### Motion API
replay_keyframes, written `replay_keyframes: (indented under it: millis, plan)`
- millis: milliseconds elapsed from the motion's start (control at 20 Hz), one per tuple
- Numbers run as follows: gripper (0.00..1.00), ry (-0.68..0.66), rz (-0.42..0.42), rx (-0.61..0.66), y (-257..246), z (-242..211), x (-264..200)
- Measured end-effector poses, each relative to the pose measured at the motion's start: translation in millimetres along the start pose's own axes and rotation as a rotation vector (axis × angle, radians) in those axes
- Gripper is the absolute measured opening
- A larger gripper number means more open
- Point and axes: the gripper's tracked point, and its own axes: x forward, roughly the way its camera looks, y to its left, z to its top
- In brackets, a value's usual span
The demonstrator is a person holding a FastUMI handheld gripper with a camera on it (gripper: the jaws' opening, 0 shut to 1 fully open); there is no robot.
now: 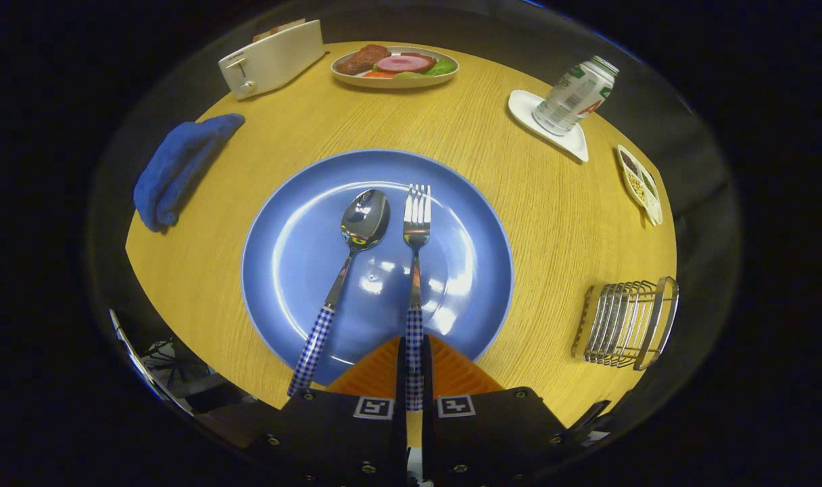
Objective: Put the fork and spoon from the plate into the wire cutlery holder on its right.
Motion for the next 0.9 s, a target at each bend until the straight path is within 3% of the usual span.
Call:
replay_keyframes:
  millis: [350,500,600,900]
  plan:
    - [0.09,0.005,0.04,-0.143,-3.0,-1.7,-13.1]
    - [0.09,0.006,0.057,-0.148,-3.6,0.5,-13.5]
    - [0.0,0.001,0.074,-0.135,0.2,0.3,-9.0]
    - [0.01,-0.004,0.084,-0.115,-1.3,1.2,-7.0]
